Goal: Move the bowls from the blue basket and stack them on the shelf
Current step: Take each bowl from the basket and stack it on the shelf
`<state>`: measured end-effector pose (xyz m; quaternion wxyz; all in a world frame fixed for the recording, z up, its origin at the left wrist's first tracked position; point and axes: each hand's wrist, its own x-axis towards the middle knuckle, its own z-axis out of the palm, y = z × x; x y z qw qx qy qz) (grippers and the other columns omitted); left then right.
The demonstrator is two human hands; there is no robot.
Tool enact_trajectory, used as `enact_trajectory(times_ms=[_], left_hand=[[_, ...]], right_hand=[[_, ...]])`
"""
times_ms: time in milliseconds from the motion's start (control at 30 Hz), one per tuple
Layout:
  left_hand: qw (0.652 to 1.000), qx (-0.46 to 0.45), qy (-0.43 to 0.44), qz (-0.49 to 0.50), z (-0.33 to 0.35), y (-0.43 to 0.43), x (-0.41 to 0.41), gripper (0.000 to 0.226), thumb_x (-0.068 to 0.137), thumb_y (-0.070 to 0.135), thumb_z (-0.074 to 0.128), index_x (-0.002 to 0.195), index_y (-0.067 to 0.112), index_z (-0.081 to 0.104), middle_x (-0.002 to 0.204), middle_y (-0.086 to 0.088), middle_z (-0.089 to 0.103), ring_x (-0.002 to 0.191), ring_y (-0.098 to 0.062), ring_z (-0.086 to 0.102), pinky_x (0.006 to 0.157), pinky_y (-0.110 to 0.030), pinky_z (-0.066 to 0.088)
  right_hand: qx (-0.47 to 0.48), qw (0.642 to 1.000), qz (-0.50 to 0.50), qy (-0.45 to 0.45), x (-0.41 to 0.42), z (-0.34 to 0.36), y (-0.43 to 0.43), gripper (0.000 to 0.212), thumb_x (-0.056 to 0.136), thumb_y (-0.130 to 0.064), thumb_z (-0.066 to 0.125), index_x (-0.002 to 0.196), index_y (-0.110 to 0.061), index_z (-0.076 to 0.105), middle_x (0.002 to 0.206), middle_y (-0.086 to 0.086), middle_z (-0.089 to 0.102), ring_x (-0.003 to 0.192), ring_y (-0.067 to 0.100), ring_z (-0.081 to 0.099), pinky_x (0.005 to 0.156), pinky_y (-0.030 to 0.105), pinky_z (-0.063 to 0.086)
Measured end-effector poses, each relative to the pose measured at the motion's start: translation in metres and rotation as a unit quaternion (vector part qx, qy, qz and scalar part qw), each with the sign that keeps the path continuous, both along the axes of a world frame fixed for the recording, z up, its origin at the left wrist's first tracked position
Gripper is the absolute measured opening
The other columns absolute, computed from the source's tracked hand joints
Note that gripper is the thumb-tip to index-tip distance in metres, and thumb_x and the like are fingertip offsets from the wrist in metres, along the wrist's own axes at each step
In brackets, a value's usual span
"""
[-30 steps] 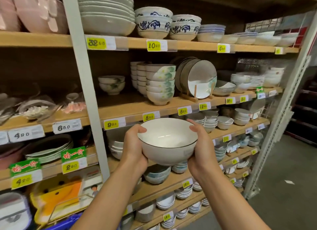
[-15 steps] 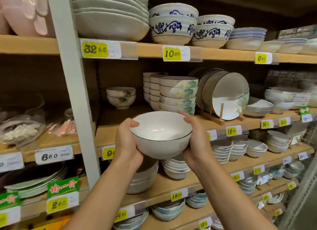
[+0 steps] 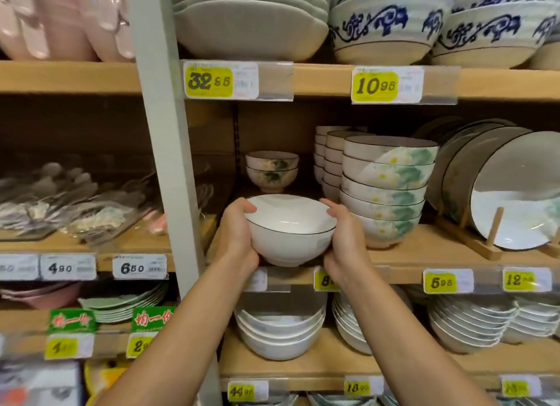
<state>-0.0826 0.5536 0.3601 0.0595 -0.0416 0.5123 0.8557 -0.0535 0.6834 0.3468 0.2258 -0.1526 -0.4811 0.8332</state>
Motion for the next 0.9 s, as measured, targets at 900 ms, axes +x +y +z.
enact_trajectory(times_ms=[900], left_hand=[[0.992, -0.068, 0.041, 0.095, -0.001, -0.001, -0.016, 0.038, 0.078, 0.037, 0.055, 0.110, 0.019, 0.066, 0.108, -0.010, 0.072, 0.105, -0.027, 0.065, 0.100, -0.050, 0.048]], right_hand=[[0.152, 0.983, 0.099, -0.007, -0.022, -0.023, 0.003, 0.075, 0.078, -0.044, 0.056, 0.148, -0.026, 0.036, 0.139, -0.003, 0.053, 0.124, 0.016, 0.052, 0.107, 0.040, 0.042]])
